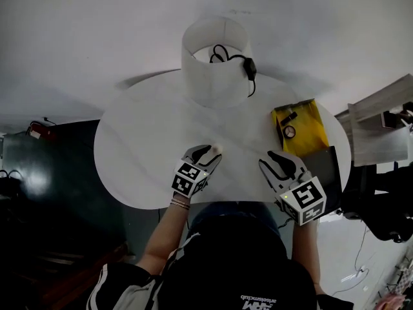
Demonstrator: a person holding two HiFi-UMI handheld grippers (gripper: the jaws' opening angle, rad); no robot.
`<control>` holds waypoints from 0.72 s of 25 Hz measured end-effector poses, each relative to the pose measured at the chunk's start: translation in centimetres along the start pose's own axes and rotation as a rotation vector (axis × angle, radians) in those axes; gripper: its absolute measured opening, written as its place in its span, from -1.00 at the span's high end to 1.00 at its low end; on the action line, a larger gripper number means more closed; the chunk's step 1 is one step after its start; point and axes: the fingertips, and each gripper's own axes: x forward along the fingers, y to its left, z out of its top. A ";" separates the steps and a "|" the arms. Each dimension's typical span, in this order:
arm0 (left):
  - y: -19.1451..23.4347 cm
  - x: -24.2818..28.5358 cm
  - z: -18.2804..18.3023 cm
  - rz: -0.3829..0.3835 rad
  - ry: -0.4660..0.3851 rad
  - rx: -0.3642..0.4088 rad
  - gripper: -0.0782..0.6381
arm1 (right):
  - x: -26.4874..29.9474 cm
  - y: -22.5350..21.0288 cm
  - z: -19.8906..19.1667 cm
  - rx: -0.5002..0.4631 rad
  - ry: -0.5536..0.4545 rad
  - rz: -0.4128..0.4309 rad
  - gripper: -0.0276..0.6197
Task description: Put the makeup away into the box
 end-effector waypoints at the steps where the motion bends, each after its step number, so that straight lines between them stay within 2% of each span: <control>1: 0.0 0.3 -0.1 -0.006 0.010 0.003 0.26 | -0.1 0.1 0.0 0.001 0.002 -0.004 0.50; 6: 0.4 1.4 -0.1 0.001 0.030 0.028 0.25 | -0.8 0.1 -0.5 0.018 0.005 -0.038 0.51; 8: 0.6 1.5 -0.1 0.014 0.030 0.037 0.25 | -1.0 0.1 -0.7 0.025 -0.002 -0.047 0.57; 10: 0.9 1.3 0.1 0.020 0.021 0.044 0.37 | -1.3 0.2 -0.8 0.026 -0.004 -0.060 0.60; 18: 0.0 0.4 1.8 -0.002 -0.020 0.051 0.40 | -2.8 -0.1 -1.4 0.038 -0.018 -0.106 0.69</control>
